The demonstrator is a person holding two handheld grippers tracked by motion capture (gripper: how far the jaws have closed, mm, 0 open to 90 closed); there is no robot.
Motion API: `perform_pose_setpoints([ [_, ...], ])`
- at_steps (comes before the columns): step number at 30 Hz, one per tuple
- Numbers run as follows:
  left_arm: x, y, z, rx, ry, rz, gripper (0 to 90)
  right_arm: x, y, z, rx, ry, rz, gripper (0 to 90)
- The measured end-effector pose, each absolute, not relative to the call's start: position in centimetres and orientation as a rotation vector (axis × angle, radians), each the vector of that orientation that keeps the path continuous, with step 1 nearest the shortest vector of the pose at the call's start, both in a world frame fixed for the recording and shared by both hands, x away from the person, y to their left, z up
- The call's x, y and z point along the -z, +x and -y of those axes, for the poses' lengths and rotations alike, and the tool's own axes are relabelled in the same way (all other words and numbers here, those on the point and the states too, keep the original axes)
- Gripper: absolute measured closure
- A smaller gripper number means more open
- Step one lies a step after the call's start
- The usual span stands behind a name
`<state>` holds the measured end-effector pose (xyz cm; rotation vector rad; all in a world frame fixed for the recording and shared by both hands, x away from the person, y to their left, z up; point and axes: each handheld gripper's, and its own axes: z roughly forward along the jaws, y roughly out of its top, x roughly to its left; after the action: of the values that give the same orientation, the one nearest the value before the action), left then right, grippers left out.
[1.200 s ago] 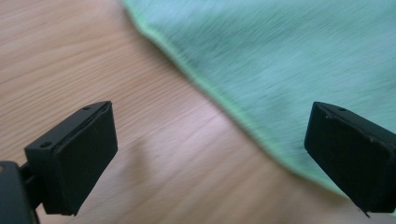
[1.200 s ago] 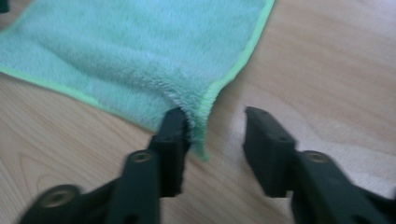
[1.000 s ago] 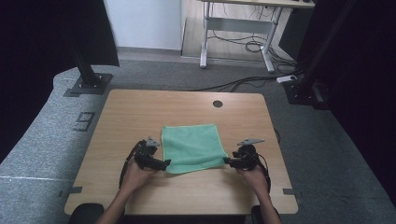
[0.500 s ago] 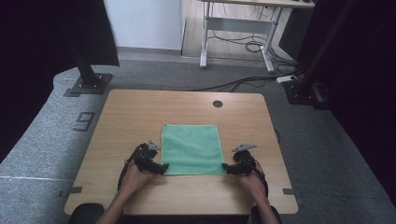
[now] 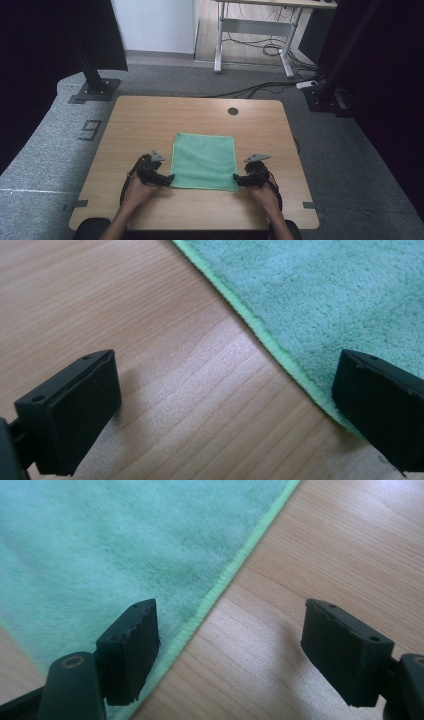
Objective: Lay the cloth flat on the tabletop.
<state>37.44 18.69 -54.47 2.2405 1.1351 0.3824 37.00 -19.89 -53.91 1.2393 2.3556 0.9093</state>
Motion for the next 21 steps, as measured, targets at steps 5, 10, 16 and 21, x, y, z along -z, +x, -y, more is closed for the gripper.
perform_pose_setpoints([
  [5, 54.5, 37.8, -19.0, -0.410, 2.227, -1.145, 0.0, 54.4, 37.2, 19.8, -0.901, 1.237, -2.346, 19.7],
  [10, 54.6, 38.0, -19.4, -0.406, 2.212, -1.163, 0.0, 54.7, 37.9, 19.7, -0.922, 1.257, -2.322, 17.3],
  [16, 54.5, 37.9, -19.3, -0.420, 2.220, -1.151, 0.0, 54.6, 38.2, 19.4, -0.914, 1.249, -2.323, 18.0],
  [21, 53.9, 37.4, -19.2, -0.443, 2.204, -1.116, 0.0, 54.5, 38.1, 19.6, -0.931, 1.248, -2.326, 20.1],
])
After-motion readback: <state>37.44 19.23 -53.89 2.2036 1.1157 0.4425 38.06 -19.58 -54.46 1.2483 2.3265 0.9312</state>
